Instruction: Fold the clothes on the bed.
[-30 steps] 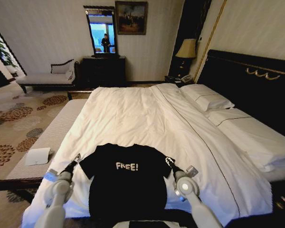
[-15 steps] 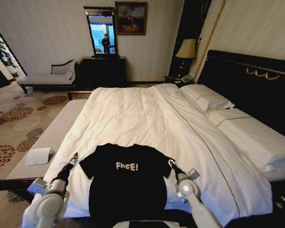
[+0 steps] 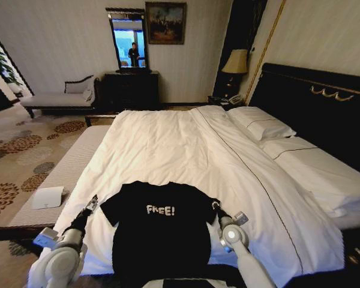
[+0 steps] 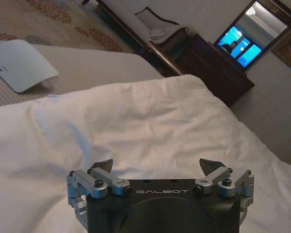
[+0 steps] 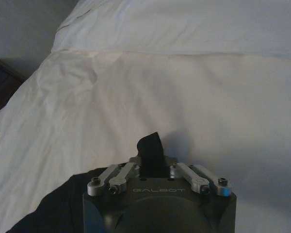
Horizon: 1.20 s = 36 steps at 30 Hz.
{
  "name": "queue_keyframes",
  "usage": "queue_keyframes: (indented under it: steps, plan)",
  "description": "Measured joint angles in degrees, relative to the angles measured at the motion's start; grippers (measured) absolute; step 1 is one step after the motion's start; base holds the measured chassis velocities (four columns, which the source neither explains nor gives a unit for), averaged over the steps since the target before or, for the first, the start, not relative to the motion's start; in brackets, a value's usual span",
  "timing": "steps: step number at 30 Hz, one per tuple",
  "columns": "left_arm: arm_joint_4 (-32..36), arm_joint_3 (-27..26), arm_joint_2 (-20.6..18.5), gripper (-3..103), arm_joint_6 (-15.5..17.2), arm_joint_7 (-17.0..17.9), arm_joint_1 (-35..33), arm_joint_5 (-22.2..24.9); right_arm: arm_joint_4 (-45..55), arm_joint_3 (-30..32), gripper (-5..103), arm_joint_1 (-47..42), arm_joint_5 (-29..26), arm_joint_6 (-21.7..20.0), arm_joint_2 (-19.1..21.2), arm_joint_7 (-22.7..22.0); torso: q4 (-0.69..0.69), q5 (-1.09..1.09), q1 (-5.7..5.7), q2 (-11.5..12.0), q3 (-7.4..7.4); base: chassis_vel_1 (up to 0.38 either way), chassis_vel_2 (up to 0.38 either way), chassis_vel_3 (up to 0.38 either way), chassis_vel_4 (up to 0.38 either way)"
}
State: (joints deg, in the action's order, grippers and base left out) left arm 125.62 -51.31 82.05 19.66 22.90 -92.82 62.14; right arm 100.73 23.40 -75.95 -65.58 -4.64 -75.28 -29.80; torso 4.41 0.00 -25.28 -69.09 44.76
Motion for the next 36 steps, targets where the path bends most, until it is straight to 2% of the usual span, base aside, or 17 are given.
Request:
queue_keyframes:
  steps: [3,8,18,21,30,36]
  plan:
    - [-0.6,0.9,0.3,100,-0.1,0.3,0.7,-0.8,0.6,0.0,10,-0.3,0.5,0.7,-0.2,0.1,0.0,0.0,0.0,0.0,0.0,0.0,0.0,0.0,0.0]
    - [-1.7,1.2,0.6,100,-0.5,0.3,0.9,-1.5,2.6,-0.1,1,-0.9,1.5,2.3,-0.3,0.8,0.0,0.0,0.0,0.0,0.0,0.0,0.0,0.0,0.0]
    - [-9.8,0.4,0.6,100,-2.5,0.3,1.7,-2.8,6.1,-3.7,0,-1.1,1.9,3.5,-1.0,4.6,-0.02,-0.02,0.0,0.0,0.0,0.0,0.0,0.0,0.0]
    - [-9.9,0.5,0.4,100,-2.6,0.3,1.8,-2.8,5.9,-4.8,0,-0.7,2.5,3.9,-1.3,5.1,0.02,-0.01,0.0,0.0,0.0,0.0,0.0,0.0,0.0]
    - [-8.7,-0.7,0.4,100,-2.6,0.3,1.3,-1.5,3.8,-12.3,0,2.9,3.3,5.5,-2.9,8.7,-0.01,-0.01,0.0,0.0,0.0,0.0,0.0,0.0,0.0]
    - [-8.5,-0.5,0.4,100,-2.6,0.4,1.6,-1.4,1.5,-15.7,0,3.7,4.5,5.7,-4.4,9.3,-0.01,-0.01,0.0,0.0,0.0,0.0,0.0,0.0,0.0]
